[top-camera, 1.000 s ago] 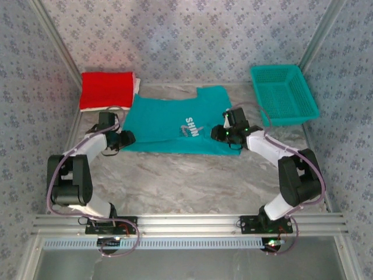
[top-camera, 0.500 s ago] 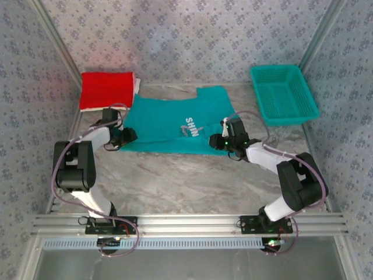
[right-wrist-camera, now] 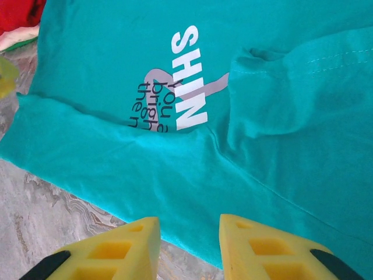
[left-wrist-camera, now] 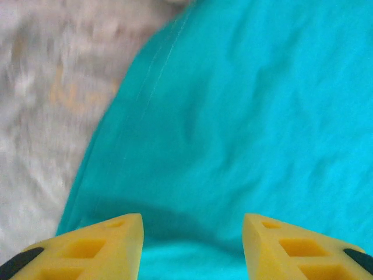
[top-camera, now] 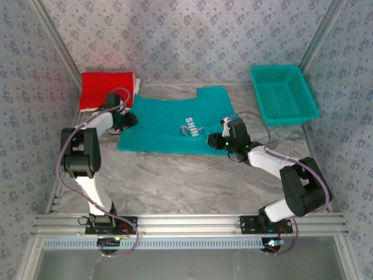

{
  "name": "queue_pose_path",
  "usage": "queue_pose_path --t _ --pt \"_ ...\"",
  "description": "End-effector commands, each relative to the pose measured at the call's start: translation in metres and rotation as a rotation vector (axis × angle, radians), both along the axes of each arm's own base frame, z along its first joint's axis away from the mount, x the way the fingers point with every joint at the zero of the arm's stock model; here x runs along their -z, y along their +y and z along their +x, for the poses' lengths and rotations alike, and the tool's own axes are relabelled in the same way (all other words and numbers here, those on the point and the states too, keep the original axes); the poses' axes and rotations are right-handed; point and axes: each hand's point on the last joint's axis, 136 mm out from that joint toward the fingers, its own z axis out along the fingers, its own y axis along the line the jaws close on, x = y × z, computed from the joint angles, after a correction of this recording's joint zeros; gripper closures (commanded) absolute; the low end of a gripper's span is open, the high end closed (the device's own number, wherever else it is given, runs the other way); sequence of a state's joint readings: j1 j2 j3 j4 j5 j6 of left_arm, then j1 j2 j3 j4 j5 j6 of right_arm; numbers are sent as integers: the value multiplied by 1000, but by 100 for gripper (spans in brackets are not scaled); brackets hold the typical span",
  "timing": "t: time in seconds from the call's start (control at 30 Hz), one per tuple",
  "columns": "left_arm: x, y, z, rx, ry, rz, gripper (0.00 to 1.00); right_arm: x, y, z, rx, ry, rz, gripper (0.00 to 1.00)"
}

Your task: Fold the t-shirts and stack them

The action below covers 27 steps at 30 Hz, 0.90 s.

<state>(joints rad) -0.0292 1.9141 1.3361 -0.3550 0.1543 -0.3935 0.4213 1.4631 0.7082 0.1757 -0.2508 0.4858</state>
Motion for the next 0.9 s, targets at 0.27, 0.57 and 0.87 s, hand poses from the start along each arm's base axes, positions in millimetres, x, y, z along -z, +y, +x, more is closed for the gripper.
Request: queue_pose_path --t 0.27,0.57,0.87 --pt "-39 -13 -33 -28 -140 -29 52 -1 -27 3 57 25 -66 65" --pt "18 -16 -84 -8 17 -44 54 26 -69 1 248 257 -280 67" --pt "49 -4 -94 -63 94 -128 54 70 -82 3 283 445 -378 68"
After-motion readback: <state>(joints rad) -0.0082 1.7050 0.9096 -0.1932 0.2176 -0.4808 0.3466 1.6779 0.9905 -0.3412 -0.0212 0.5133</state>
